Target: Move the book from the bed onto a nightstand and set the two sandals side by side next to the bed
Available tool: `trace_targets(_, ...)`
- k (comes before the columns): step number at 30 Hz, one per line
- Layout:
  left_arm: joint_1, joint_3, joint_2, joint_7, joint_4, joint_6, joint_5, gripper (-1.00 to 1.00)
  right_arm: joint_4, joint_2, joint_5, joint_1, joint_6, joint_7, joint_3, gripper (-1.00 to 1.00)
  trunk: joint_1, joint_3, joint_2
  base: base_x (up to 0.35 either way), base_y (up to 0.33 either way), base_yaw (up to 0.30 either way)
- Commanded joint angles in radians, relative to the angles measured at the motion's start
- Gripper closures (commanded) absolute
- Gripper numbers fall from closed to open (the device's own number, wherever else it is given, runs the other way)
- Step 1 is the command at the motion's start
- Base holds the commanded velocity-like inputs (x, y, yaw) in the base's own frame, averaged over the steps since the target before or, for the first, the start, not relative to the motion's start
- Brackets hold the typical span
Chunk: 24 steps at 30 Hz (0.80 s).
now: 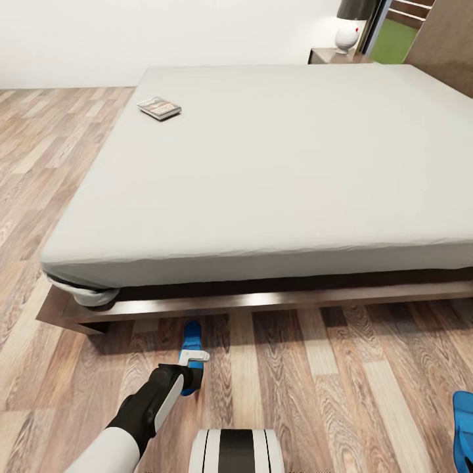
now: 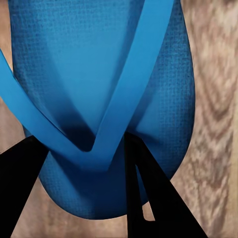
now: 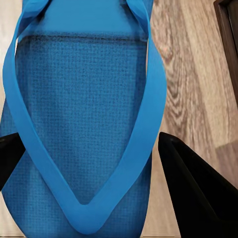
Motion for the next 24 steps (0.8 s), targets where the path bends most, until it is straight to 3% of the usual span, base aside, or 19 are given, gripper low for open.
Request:
trace_targets(1, 0.0, -0.004, 0.001, 0.01, -0.001, 0.004, 0.011, 1.0, 0.001, 0.0, 0.002, -0.001, -0.002, 0.007, -0.008, 1.0, 0.0, -0.005, -0.001, 0.0, 0.0, 0.0)
trace_targets(12, 0.0, -0.004, 0.001, 0.006, -0.001, 0.0, 0.011, 1.0, 0.001, 0.0, 0.002, -0.001, -0.002, 0.007, -0.008, 1.0, 0.003, -0.028, -0.002, 0.0, 0.0, 0.0)
trace_targets(16, 0.0, -0.004, 0.001, -0.001, 0.003, -0.058, 0.012, 1.0, 0.001, 0.0, 0.002, -0.001, -0.002, 0.006, -0.008, 1.0, 0.005, -0.043, -0.003, 0.0, 0.0, 0.0)
trace_targets(24, 0.0, -0.004, 0.001, -0.003, 0.008, -0.079, 0.013, 1.0, 0.001, 0.0, 0.002, -0.001, -0.003, 0.006, -0.008, 1.0, 0.005, -0.043, -0.003, 0.0, 0.0, 0.0)
